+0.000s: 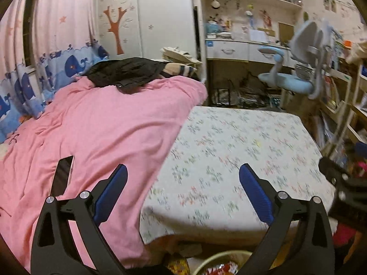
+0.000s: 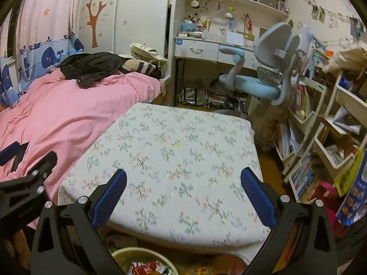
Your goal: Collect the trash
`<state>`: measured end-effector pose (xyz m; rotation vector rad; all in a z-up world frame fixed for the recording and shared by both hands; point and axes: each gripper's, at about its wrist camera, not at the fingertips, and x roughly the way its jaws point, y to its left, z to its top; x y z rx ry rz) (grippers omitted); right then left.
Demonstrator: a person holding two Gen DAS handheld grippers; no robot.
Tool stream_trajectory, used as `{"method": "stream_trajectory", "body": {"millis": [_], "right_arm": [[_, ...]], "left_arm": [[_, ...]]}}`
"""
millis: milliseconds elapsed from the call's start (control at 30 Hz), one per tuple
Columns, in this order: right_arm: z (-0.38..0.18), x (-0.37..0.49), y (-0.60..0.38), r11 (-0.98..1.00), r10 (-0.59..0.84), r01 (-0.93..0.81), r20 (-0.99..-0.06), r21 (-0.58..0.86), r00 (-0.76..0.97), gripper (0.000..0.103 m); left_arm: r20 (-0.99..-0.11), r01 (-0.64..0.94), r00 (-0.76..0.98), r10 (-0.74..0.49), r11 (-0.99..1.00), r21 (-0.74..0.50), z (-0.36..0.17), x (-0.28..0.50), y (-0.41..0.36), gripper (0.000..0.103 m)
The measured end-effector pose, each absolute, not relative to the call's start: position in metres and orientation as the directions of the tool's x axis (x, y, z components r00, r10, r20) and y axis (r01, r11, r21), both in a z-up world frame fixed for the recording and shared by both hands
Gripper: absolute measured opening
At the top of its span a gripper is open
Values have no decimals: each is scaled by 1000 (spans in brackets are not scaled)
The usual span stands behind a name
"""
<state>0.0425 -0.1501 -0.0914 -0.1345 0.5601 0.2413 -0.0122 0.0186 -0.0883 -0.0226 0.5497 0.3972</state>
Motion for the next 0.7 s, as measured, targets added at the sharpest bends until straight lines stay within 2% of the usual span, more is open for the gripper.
{"method": "stream_trajectory", "body": {"millis": [333,700], "right_arm": [[-88,79,-123,943,226,-318,-512,-98,828,95],[-82,109,-115,945,243,-319,-495,-74,834,95]], "left_arm": [[-497,-410,779,383,910,58,-83,49,44,96],[-489,-400,794,361,916,25,-82,100,49,96]]}}
